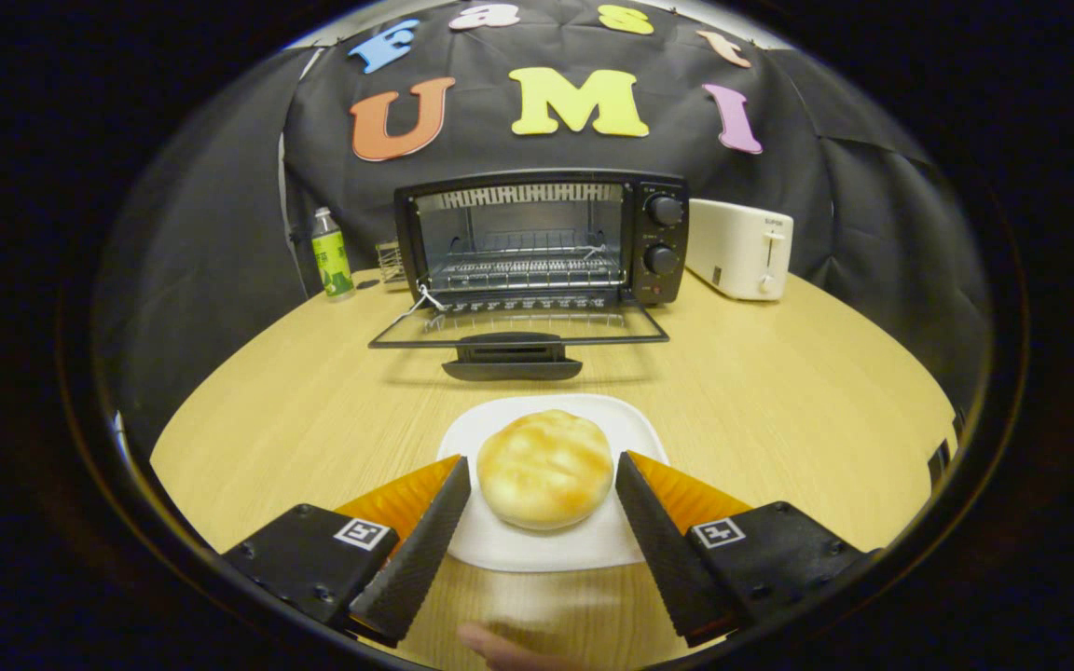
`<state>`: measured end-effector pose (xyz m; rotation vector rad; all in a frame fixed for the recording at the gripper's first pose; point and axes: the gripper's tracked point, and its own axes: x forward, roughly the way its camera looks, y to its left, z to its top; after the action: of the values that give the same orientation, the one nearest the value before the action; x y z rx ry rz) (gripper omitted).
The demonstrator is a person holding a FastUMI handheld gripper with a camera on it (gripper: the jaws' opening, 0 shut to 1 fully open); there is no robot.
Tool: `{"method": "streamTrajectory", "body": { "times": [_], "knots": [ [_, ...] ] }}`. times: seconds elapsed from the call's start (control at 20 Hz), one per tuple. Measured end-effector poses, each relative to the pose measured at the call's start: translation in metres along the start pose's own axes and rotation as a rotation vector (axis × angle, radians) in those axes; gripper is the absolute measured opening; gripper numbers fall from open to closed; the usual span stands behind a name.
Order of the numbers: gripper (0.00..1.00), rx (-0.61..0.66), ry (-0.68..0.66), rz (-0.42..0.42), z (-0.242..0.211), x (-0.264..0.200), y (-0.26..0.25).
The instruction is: Open the toaster oven, put the food inside, and close the toaster oven door.
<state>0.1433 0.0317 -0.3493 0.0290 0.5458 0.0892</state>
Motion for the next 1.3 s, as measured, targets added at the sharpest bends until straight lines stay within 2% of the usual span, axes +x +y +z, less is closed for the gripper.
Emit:
{"method": "streamTrajectory", "body": {
  "times": [0.25,0.35,0.5,0.75,0.95,1.3],
  "knots": [
    [1.0,0.064,0.076,0.001,-0.002,0.01,-0.002],
    [1.0,0.052,0.076,0.002,0.0,0.013,-0.001],
    [0.93,0.04,0.066,0.013,0.001,0.013,0.0],
    [0.85,0.031,0.028,0.028,0.004,0.004,0.0],
    [0.81,-0.004,-0.053,0.034,0.019,-0.011,-0.002],
    [0.8,-0.026,-0.139,0.043,0.048,-0.035,-0.005]
  ]
}}
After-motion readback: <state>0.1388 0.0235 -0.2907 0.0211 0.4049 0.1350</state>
